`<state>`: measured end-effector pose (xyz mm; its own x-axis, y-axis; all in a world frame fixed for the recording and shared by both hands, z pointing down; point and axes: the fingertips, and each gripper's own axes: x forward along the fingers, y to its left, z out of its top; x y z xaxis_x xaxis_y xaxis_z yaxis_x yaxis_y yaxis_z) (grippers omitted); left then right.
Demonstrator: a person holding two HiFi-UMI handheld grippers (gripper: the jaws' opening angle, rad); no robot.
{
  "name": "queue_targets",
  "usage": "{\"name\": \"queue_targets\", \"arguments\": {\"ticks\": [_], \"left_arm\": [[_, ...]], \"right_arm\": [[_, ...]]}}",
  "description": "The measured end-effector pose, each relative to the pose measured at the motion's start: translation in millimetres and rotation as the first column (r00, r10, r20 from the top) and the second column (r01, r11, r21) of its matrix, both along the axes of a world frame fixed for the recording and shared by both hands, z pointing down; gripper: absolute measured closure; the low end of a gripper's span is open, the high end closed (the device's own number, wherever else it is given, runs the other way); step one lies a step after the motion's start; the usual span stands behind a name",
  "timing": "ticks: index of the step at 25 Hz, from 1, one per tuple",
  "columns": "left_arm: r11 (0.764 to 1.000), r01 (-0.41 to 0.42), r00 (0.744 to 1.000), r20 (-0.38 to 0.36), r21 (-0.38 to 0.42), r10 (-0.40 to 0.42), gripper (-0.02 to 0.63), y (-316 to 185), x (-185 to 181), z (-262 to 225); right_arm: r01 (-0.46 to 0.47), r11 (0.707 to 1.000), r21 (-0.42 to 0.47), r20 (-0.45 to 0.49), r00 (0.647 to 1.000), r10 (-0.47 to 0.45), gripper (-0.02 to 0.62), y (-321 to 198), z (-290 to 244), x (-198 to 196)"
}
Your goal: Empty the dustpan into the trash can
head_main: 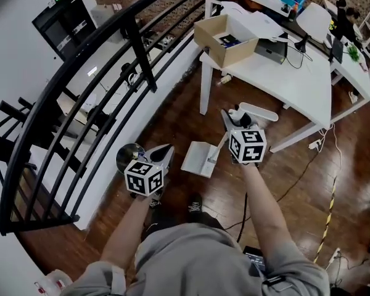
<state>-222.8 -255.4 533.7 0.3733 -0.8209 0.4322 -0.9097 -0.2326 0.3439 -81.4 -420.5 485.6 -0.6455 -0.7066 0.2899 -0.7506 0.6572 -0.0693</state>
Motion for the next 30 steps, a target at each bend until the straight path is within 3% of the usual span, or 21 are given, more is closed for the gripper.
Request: {"name": "queue_targets", "arguments": {"ticks": [9,22,30], "left_arm": [[0.993,-0.104,0.994,0.007,-0.053,0.105,0.632,-20.9,53.1,24.8],[0.981,-0.165,0.985,0.024,-0.103,0.168,0.632,-22.8,71.5,38.5],[0.96,-0.254,0.966,0.024,-0.118,0.258,0.632,-28.1,109.3,44.6]], "right_arm": [[-0.112,0.994,-0.015,-0.013,0.994,0.112,0.408,-7.8,66.2,61.0],[-0.228,0.971,-0.07,-0.067,0.972,0.224,0.408,-3.3,141.9,124.0],[-0.297,0.949,-0.101,-0.06,0.954,0.292,0.407,17.8,155.0,161.0]]}}
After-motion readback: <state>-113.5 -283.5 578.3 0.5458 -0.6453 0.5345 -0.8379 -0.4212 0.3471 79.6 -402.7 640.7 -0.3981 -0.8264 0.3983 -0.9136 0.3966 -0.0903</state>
